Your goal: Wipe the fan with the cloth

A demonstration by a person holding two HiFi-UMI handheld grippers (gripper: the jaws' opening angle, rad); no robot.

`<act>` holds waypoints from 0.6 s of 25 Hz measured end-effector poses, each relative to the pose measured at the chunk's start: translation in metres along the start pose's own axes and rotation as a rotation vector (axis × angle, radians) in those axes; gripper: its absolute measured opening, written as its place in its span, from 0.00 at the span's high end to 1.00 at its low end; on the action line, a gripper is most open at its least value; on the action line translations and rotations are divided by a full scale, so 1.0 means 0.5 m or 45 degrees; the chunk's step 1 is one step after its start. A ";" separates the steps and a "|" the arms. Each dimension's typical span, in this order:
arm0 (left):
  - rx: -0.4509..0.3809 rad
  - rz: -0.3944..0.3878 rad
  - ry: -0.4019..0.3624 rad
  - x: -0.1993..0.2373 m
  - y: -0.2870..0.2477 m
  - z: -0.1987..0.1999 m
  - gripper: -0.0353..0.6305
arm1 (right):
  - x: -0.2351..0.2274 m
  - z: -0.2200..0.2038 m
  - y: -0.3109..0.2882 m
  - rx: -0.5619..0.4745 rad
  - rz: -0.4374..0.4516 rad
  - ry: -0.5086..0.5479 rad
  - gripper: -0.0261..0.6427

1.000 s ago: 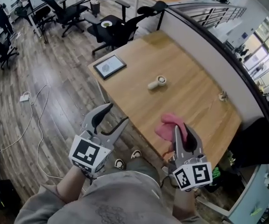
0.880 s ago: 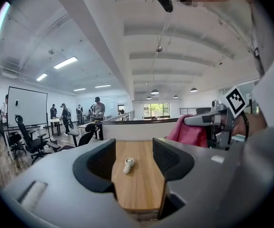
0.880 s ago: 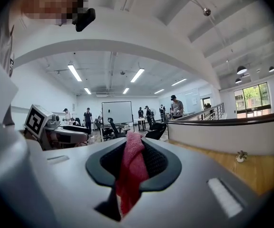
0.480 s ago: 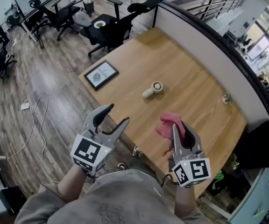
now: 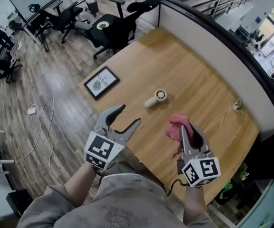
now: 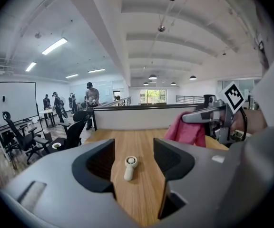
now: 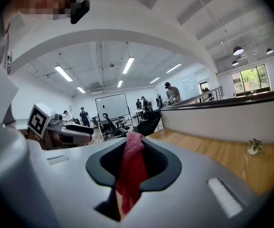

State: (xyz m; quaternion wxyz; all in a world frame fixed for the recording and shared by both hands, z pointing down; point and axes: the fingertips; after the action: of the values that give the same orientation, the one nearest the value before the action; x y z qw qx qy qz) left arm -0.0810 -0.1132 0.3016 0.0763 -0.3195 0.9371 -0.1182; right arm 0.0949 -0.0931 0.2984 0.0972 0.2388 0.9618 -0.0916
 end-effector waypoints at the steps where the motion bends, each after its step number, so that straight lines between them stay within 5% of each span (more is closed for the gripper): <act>1: 0.016 -0.005 -0.006 0.002 -0.015 -0.007 0.56 | -0.009 -0.006 -0.008 0.008 0.001 -0.014 0.86; 15: 0.228 -0.153 -0.067 0.021 -0.232 -0.158 0.56 | -0.099 -0.108 -0.138 0.130 -0.053 -0.059 0.86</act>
State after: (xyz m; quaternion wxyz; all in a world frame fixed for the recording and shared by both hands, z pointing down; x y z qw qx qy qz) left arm -0.0390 -0.1950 0.4081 0.1220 -0.3699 0.8996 -0.1975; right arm 0.0970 -0.1628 0.3708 0.1052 0.2211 0.9582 -0.1479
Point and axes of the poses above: the fingertips, and each gripper's own axes: y backward along the fingers, x to its left, z out of its top, and after that the axes turned 6 degrees about -x, right-handed
